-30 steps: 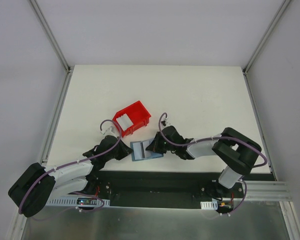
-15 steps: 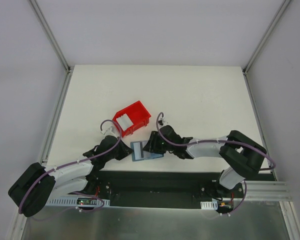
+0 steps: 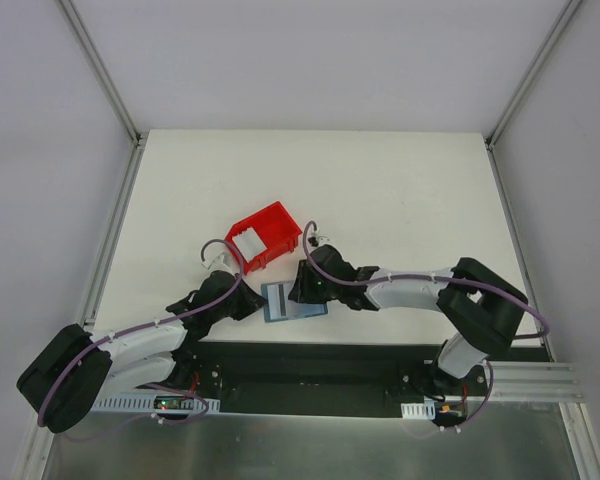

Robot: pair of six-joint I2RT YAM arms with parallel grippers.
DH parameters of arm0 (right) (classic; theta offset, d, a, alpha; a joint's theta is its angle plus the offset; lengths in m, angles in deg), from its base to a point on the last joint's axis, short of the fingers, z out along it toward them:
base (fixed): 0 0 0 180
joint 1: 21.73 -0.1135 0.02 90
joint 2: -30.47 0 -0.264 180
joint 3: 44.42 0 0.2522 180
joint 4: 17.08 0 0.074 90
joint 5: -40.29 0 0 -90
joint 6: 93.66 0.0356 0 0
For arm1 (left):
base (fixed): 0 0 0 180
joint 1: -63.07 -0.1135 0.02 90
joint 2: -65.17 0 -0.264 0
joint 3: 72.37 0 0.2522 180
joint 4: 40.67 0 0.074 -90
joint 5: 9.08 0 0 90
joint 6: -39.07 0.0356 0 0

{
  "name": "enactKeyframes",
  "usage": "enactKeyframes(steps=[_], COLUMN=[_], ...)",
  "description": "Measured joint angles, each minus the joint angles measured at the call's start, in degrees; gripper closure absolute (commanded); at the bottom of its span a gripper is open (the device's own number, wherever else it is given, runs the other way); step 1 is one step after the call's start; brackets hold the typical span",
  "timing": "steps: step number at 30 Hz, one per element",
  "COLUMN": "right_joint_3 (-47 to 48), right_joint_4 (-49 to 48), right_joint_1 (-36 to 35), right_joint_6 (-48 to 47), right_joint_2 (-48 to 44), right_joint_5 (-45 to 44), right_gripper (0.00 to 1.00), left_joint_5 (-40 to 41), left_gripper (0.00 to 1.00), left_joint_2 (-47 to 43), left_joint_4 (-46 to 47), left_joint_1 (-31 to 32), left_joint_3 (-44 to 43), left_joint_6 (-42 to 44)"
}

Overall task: Put the credit cards into the card holder
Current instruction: Insert the credit card into the card holder.

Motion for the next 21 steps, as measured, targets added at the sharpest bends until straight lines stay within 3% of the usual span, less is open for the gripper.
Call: enactKeyframes(steps=[11, 15, 21], right_joint_3=[7.0, 7.3, 6.3], right_joint_4=[2.9, 3.4, 6.3], right_joint_1=[-1.0, -1.0, -2.0], right_joint_6=[-4.0, -4.5, -5.8], right_joint_2=[6.6, 6.7, 2.1], right_joint_5=[3.8, 3.8, 0.0], right_gripper=[0.73, 0.64, 0.59], left_joint_5=[0.0, 0.0, 0.0], left_gripper=[1.00, 1.00, 1.00], left_joint_2=[0.7, 0.7, 0.7], left_joint_4=[0.6, 0.6, 0.7], left_joint_1=[0.0, 0.0, 0.0], left_joint_3=[-0.1, -0.1, -0.1], left_joint_6=[0.1, 0.1, 0.1])
